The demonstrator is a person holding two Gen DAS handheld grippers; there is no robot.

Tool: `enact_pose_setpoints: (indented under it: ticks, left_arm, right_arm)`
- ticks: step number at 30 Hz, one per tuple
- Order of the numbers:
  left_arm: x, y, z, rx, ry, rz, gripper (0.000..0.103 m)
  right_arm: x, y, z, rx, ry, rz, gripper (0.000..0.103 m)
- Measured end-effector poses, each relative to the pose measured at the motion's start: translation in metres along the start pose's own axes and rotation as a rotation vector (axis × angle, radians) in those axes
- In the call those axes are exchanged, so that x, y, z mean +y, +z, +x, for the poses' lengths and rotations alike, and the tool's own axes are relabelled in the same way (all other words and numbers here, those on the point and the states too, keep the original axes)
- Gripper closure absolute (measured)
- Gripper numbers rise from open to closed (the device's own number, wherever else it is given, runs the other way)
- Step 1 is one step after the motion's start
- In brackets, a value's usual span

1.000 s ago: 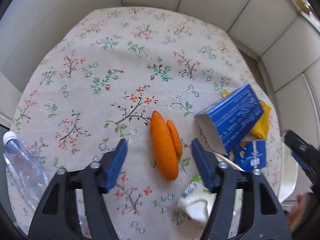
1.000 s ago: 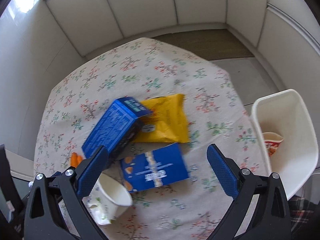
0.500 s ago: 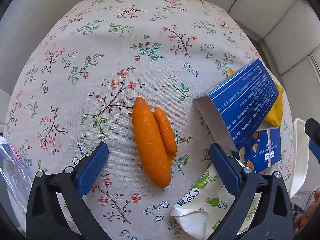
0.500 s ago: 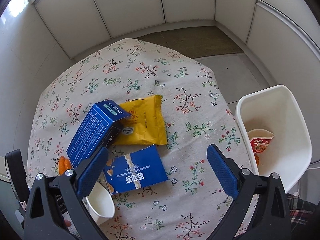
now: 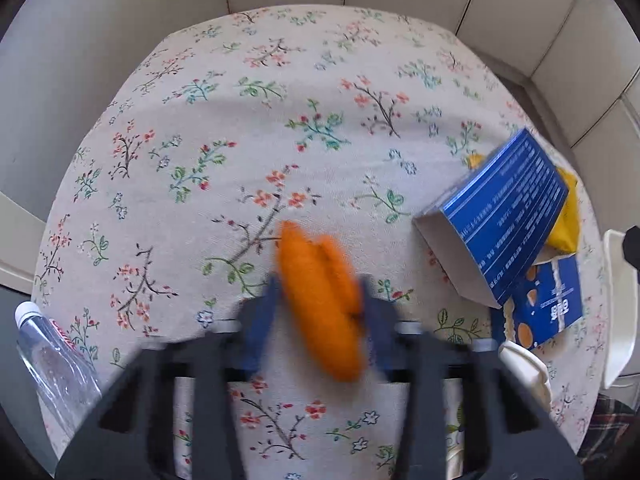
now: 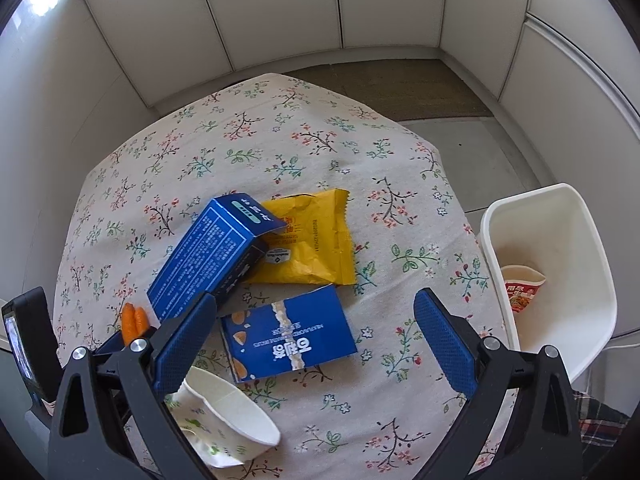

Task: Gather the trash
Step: 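Grasp the orange peels with the left tool while the right tool grasps the blue box, then carry peels and blue box over the white bin and open both tools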

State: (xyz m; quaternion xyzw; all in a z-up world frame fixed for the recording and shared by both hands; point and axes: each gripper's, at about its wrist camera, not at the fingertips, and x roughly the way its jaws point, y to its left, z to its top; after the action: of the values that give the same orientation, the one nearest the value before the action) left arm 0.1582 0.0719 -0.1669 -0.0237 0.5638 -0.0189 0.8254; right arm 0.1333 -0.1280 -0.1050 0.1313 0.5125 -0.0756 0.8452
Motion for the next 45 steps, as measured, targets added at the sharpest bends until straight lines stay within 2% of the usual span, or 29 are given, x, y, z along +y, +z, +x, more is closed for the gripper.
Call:
enact_pose_setpoints:
  ticks: [5, 11, 15, 21, 22, 23, 25, 28, 31, 37, 42, 45]
  left_arm:
    - [0.014, -0.001, -0.016, -0.039, -0.068, -0.018, 0.087]
    - [0.041, 0.01, -0.079, -0.231, -0.09, -0.067, 0.087]
    - [0.049, 0.012, -0.111, -0.32, -0.102, -0.092, 0.087]
    - [0.055, 0.011, -0.133, -0.371, -0.11, -0.095, 0.087]
    - [0.056, 0.011, -0.133, -0.37, -0.113, -0.096, 0.087]
    - [0.056, 0.012, -0.132, -0.367, -0.118, -0.097, 0.087]
    - [0.056, 0.013, -0.13, -0.361, -0.12, -0.096, 0.087]
    - [0.057, 0.012, -0.127, -0.364, -0.122, -0.103, 0.087]
    - [0.059, 0.011, -0.134, -0.411, -0.142, -0.123, 0.087]
    - [0.056, 0.003, -0.177, -0.603, -0.166, -0.141, 0.087]
    - [0.036, -0.013, -0.221, -0.75, -0.161, -0.096, 0.087]
    - [0.02, -0.023, -0.24, -0.816, -0.139, -0.056, 0.087]
  right_arm:
    - [0.013, 0.002, 0.006, 0.021, 0.003, 0.012, 0.007]
    - [0.044, 0.011, 0.029, 0.083, -0.025, 0.036, 0.007]
    - [0.071, 0.02, 0.05, 0.12, -0.066, 0.056, 0.007]
    - [0.095, 0.021, 0.081, 0.18, -0.122, 0.074, 0.007]
    - [0.094, 0.02, 0.085, 0.188, -0.115, 0.084, 0.009]
    - [0.093, 0.019, 0.088, 0.193, -0.098, 0.098, 0.022]
    - [0.091, 0.015, 0.09, 0.181, -0.044, 0.1, 0.041]
    - [0.091, 0.013, 0.077, 0.098, 0.002, 0.056, 0.047]
    - [0.09, 0.011, 0.045, -0.046, 0.036, 0.003, 0.048]
    - [0.085, 0.0, -0.046, -0.433, 0.051, -0.144, 0.048]
    - [0.069, -0.005, -0.105, -0.656, 0.069, -0.191, 0.048]
    - [0.055, -0.01, -0.132, -0.746, 0.065, -0.21, 0.048]
